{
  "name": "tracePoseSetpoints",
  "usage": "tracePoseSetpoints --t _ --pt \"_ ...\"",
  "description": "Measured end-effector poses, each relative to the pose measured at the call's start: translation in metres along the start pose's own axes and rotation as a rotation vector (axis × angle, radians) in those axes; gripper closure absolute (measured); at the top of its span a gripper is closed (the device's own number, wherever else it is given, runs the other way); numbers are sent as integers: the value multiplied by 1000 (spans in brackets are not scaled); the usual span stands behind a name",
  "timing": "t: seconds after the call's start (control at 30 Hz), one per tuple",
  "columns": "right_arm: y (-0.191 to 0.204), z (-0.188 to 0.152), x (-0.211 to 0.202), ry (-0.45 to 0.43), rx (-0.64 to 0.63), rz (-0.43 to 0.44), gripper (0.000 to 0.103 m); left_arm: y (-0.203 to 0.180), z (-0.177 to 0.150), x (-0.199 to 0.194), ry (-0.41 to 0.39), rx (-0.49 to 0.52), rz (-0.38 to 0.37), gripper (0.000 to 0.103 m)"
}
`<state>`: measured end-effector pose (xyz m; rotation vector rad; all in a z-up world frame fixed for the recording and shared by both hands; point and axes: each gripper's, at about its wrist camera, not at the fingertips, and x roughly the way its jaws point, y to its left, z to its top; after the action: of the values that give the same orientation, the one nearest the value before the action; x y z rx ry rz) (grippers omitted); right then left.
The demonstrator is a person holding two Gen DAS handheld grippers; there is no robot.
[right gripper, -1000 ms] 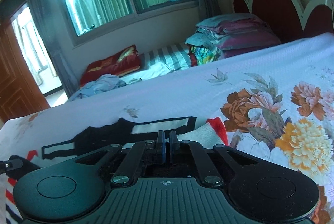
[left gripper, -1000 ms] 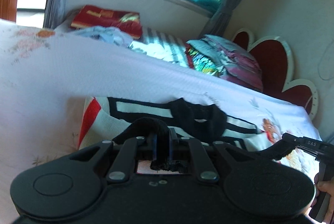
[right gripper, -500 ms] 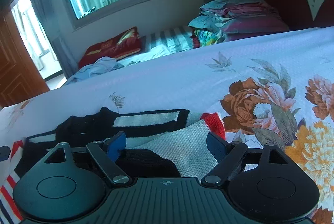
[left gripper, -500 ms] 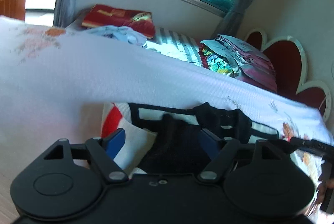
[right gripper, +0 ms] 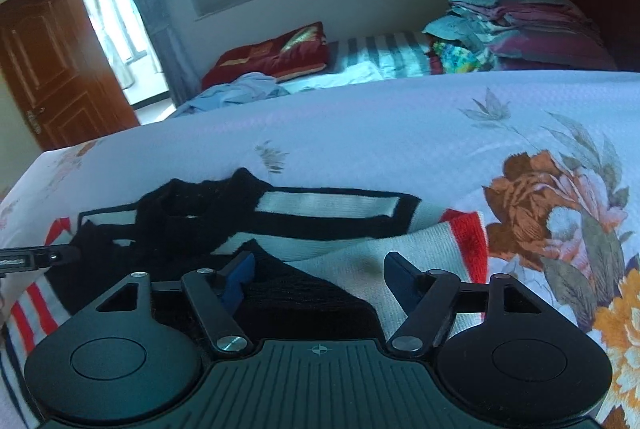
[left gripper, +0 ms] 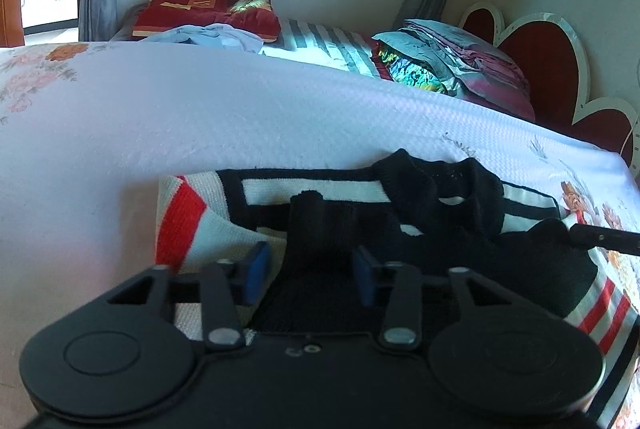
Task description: Fold small clothes
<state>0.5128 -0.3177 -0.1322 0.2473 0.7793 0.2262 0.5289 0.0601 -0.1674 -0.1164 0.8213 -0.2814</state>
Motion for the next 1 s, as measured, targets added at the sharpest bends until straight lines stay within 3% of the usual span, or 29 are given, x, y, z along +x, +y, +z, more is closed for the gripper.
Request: tracePoseSetpoints --t 0.1,0.17,0.27,0.33,0.4,0.53,0.63,0.83,1.0 --pt "-1 5 -9 -30 18 87 31 -1 0 0 24 -4 -34 76" --pt "-1 7 -8 -5 4 111 31 -6 -2 1 30 20 -39 76" --pt "2 3 3 42 -54 52 31 -8 -4 2 29 28 -41 76" --pt "-3 -1 11 58 -39 33 32 -8 -5 2 24 23 -41 82" --pt "-5 -3 15 62 -40 17 40 -8 -5 2 18 27 -36 92" --pt "1 -3 18 81 -99 -28 95 -10 -7 -3 -11 50 -23 98" --pt "4 -3 14 63 -112 -30 95 -12 -8 -8 -56 53 -8 98" --pt "9 11 0 -103 -107 -110 96 -9 5 -19 -170 25 36 99" --pt "3 21 13 -116 -70 -166 96 3 11 -7 -183 -35 94 99"
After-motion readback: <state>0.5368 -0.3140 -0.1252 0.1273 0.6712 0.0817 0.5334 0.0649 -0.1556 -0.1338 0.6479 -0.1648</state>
